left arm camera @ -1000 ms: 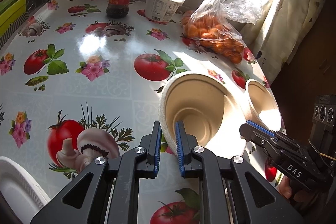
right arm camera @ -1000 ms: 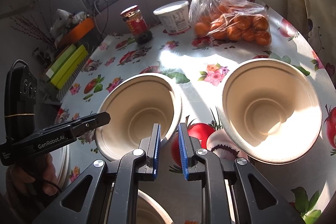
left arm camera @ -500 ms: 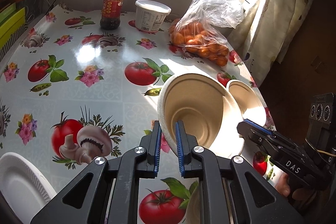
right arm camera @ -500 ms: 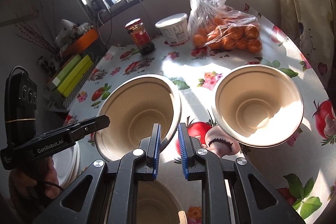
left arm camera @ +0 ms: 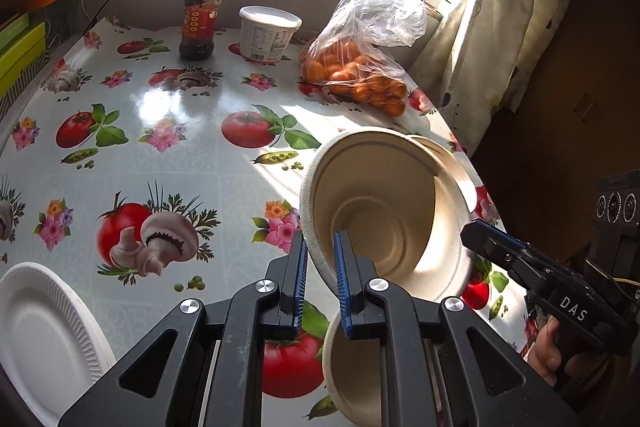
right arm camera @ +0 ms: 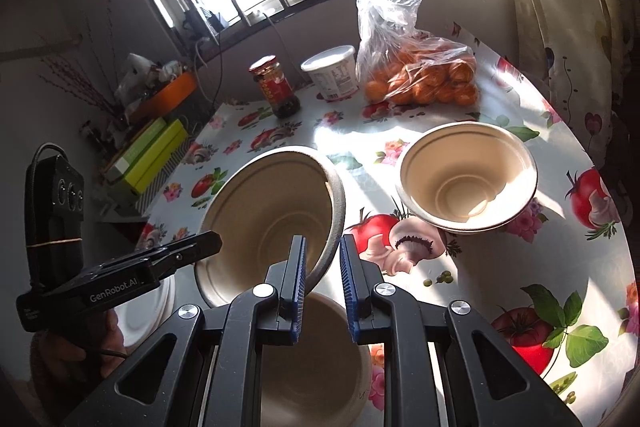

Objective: Organize plates and bowls
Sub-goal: 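Lift the held bowl and carry it over another tan bowl, then lower the held bowl into the other tan bowl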

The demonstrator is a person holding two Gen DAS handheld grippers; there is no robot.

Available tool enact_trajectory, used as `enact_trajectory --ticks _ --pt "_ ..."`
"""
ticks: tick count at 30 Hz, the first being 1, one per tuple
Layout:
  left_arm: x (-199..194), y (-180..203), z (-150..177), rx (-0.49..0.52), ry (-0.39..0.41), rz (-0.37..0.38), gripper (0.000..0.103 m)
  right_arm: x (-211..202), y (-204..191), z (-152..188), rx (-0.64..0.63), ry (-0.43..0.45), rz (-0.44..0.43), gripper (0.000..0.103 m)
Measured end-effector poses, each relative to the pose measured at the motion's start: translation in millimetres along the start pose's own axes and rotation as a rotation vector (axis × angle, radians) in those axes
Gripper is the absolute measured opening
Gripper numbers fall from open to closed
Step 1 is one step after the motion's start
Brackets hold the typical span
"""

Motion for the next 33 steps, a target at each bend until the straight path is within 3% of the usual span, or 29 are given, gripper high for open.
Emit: enact_trajectory --ticks 33 --pt "-19 3 71 0.023 -0.067 0.028 0.014 -44 -12 69 0.076 -0.008 0.013 0.019"
Point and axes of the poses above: each gripper's, at about its wrist camera, not at the fingertips, and x roughly the way its jaws point, y to its right, z to its underside, the point moved 7 cm from there along x, roughly the way its jaws point, and after that the axes turned 9 degrees about -x, right-handed, at the moved point
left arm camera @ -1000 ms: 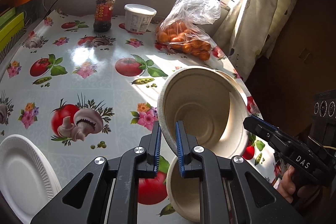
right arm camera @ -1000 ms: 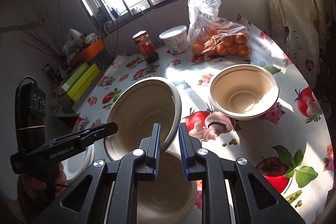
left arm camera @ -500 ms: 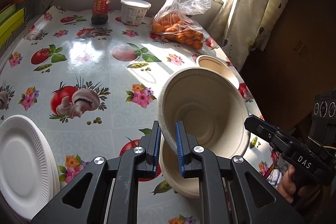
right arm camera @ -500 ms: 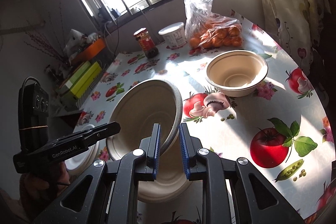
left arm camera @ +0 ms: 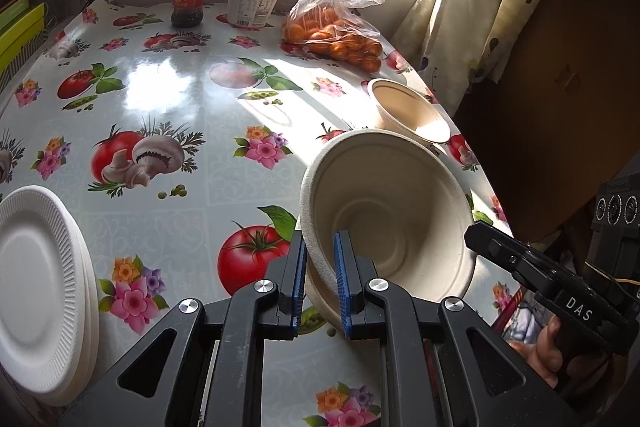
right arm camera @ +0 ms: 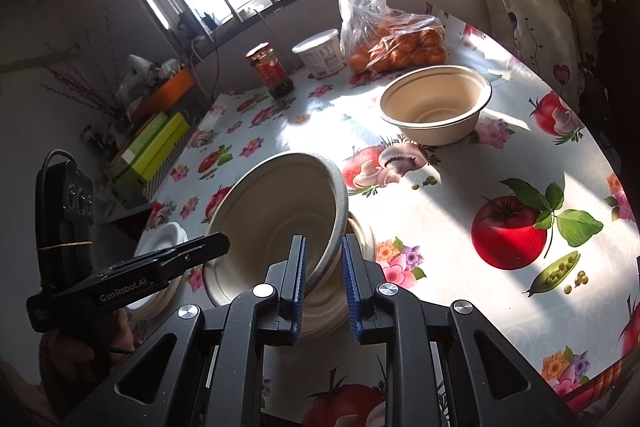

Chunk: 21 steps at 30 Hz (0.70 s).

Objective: Organize plates and bowls
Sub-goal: 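Lower the held bowl into the other tan bowl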

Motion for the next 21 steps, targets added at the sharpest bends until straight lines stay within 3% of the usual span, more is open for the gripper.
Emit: enact_trajectory --ticks 21 --pt "7 -2 11 0.001 -0.03 -0.011 0.014 5 5 16 0.023 -0.03 0.019 0.019"
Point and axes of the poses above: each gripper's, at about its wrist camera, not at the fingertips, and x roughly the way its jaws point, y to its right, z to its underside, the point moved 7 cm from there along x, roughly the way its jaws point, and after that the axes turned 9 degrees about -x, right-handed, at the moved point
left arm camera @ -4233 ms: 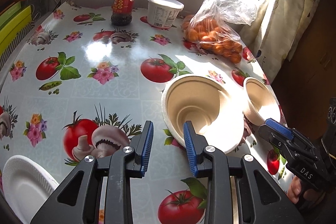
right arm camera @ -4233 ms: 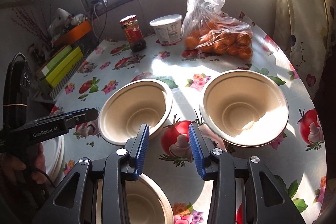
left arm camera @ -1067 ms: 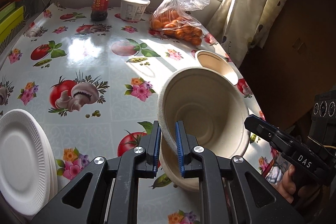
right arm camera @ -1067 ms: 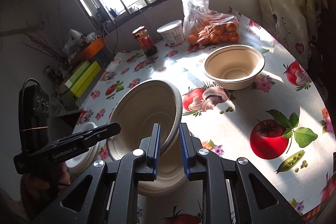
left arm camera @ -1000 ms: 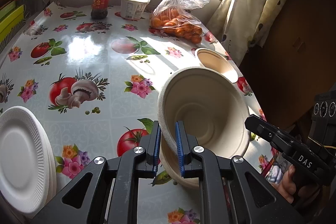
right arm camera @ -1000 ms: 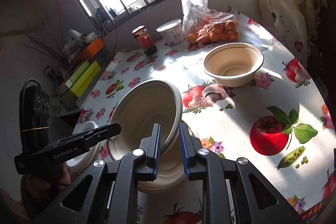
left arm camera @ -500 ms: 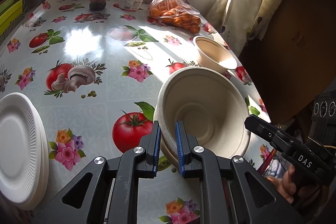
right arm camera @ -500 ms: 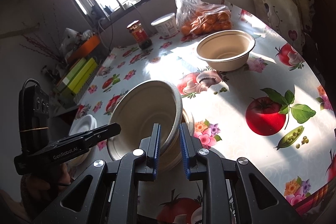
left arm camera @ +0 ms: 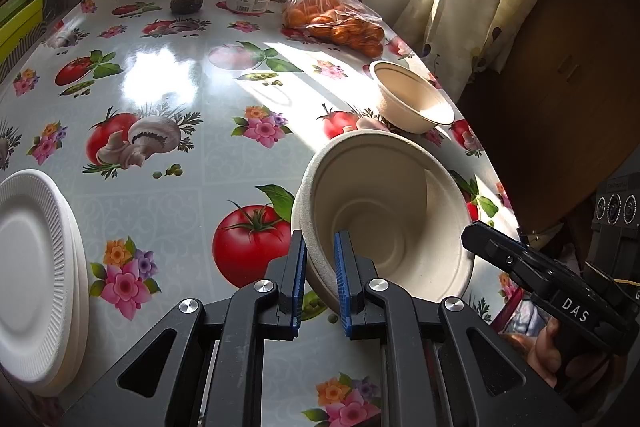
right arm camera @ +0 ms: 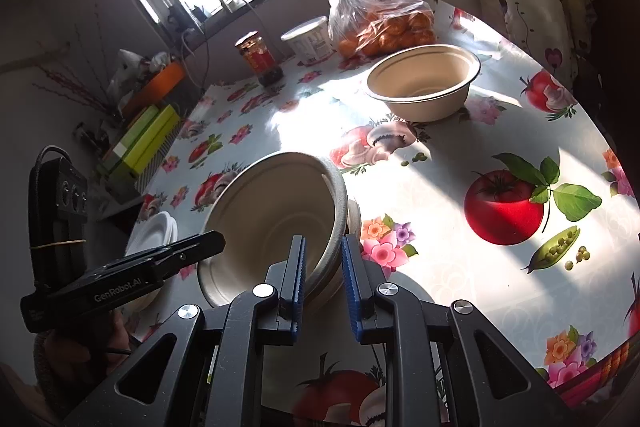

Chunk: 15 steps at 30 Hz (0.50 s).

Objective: Organize plates and bowls
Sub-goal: 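Lower the held bowl into the other tan bowl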

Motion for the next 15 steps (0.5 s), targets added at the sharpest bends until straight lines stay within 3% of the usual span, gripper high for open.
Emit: enact_trajectory --ticks 15 --pt "3.2 0.6 0.6 0.013 -0.003 -0.025 0.015 3.7 1.3 2.8 -0.008 -0.006 0.02 0.019"
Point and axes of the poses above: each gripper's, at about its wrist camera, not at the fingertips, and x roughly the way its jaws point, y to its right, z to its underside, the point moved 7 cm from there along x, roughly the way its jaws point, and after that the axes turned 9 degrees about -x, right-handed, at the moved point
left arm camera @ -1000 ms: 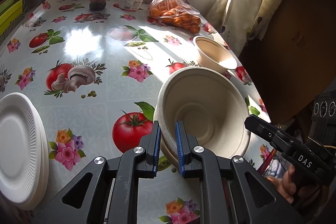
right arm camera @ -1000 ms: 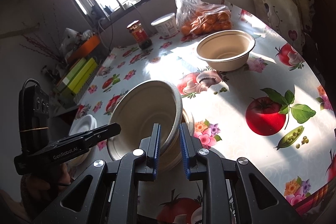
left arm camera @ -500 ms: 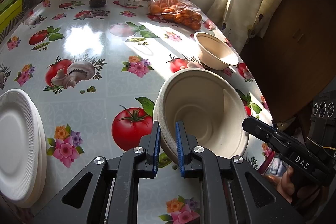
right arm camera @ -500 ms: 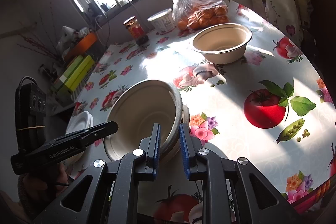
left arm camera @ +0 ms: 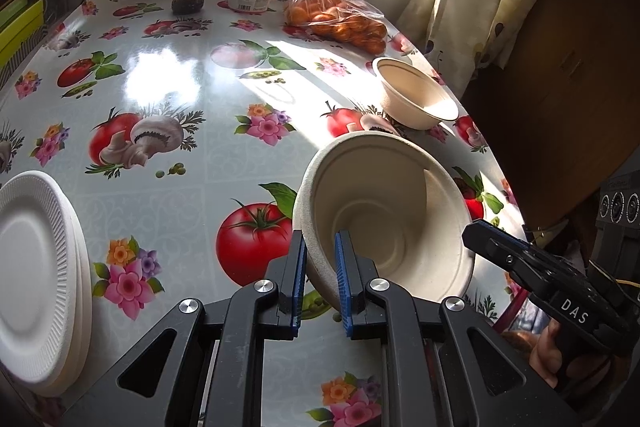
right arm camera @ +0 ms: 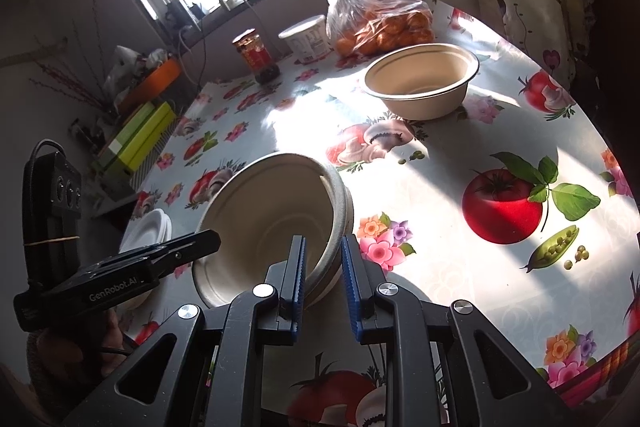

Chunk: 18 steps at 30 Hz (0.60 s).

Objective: Organize plates and bowls
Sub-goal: 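Lower the held bowl into the other tan bowl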

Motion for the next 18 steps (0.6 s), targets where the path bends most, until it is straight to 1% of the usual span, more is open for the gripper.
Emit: enact_trajectory --ticks 16,18 --pt "0.2 0.9 0.5 0.009 0.002 -0.013 0.016 -1.5 -0.2 -2.9 -0.01 0.005 -0.001 0.019" --pt "-0.8 0.5 -0.2 0.009 0.006 -0.015 0.023 -1.6 -0.1 -2.7 -0.01 0.005 0.001 0.019"
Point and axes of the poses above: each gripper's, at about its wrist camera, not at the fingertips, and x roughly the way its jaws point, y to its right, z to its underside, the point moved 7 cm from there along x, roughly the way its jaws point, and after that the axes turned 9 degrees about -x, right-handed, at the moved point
